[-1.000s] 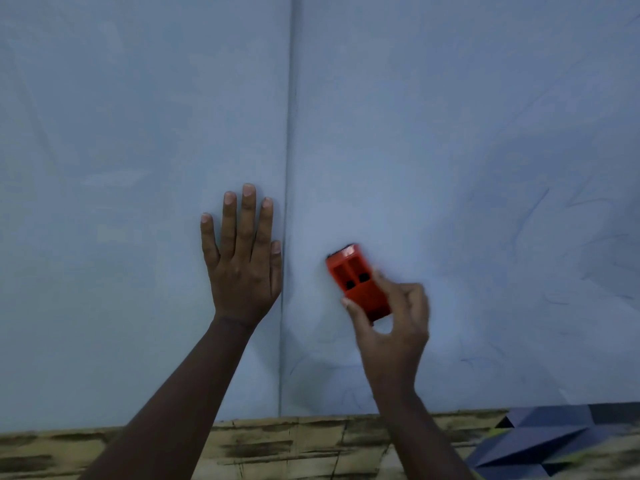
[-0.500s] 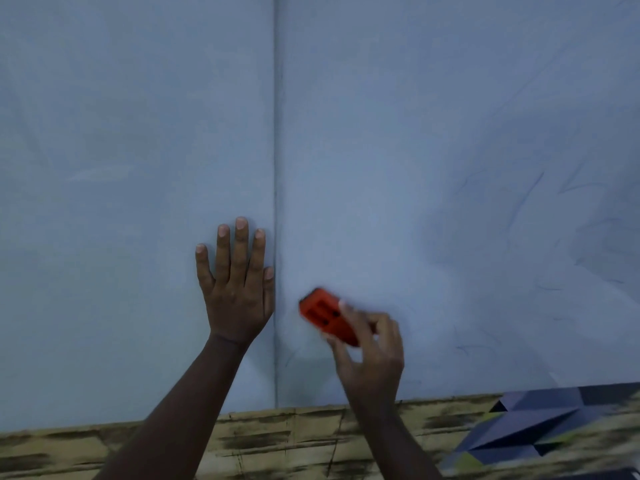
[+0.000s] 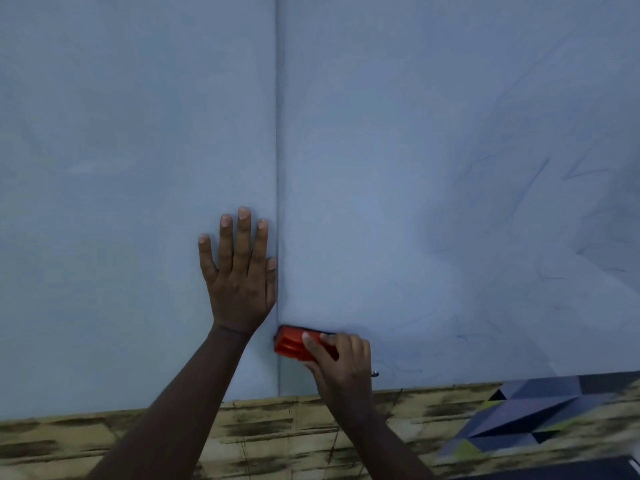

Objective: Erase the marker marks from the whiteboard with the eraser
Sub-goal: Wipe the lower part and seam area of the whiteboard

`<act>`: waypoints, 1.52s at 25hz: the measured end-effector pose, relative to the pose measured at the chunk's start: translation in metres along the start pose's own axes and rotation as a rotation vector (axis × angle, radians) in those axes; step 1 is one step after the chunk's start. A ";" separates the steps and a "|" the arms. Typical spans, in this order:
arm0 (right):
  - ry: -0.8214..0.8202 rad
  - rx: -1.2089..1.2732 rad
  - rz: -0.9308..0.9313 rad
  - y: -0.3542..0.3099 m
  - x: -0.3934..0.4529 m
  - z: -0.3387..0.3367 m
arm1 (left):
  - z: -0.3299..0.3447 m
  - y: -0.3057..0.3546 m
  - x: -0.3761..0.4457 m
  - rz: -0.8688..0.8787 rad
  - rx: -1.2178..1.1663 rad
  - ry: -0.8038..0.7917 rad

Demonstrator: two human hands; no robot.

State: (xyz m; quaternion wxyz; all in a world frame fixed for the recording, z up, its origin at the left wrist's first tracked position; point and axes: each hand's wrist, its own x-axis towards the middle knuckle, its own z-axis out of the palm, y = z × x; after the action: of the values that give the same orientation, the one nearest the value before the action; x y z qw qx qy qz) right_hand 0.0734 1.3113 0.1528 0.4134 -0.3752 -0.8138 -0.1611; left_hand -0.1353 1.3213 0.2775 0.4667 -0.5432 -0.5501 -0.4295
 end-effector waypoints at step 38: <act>-0.145 0.541 1.057 -0.082 -0.051 0.043 | 0.009 -0.003 -0.050 0.080 -0.072 -0.014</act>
State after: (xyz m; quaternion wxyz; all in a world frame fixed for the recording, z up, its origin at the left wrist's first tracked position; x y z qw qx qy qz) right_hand 0.0075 1.2567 0.0897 0.4620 -0.6205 -0.5553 0.3054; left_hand -0.1398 1.3199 0.2266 0.4596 -0.5842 -0.5155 -0.4262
